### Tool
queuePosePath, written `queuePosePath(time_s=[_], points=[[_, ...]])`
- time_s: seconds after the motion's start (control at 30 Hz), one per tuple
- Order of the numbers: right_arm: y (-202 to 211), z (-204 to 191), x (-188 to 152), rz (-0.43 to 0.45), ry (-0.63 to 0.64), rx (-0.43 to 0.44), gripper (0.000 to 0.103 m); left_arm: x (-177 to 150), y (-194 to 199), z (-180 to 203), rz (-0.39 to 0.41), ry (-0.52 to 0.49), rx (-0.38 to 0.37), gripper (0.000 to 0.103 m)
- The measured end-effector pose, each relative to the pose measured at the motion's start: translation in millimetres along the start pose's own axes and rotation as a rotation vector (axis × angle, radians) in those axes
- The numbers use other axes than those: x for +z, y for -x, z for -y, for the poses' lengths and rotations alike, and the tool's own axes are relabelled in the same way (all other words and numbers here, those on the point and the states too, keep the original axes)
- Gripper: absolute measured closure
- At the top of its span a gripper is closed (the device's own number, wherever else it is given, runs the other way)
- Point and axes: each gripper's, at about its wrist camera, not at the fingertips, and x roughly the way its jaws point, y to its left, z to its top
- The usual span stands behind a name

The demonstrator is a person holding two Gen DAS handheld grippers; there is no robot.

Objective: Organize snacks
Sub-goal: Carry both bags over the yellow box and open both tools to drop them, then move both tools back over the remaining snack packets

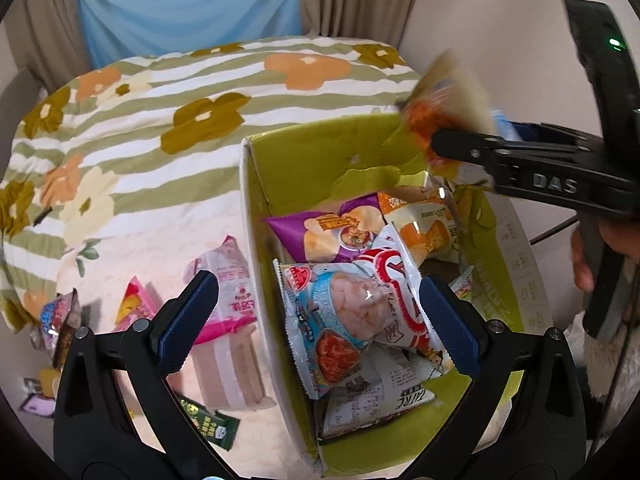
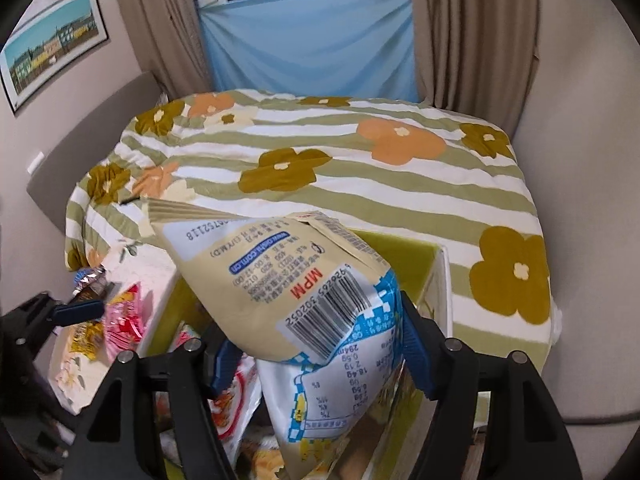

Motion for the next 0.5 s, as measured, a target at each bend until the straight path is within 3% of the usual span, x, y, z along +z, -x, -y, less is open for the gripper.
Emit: queuePosePath(time_s=[0.1, 0.2, 0.5], points=[[-8, 1, 0, 0.015, 0.010, -0.001, 0.013, -3, 0, -2, -0.002, 0.006, 0.015, 0.003], [-3, 2, -6, 0.043, 0.003, 0.002, 0.006, -9, 2, -4, 0.002, 0.014, 0.029, 0.003], [21, 0, -31, 0.071, -0.007, -0.020, 0.005, -28, 19, -8, 0.023, 0.040, 0.015, 0.003]])
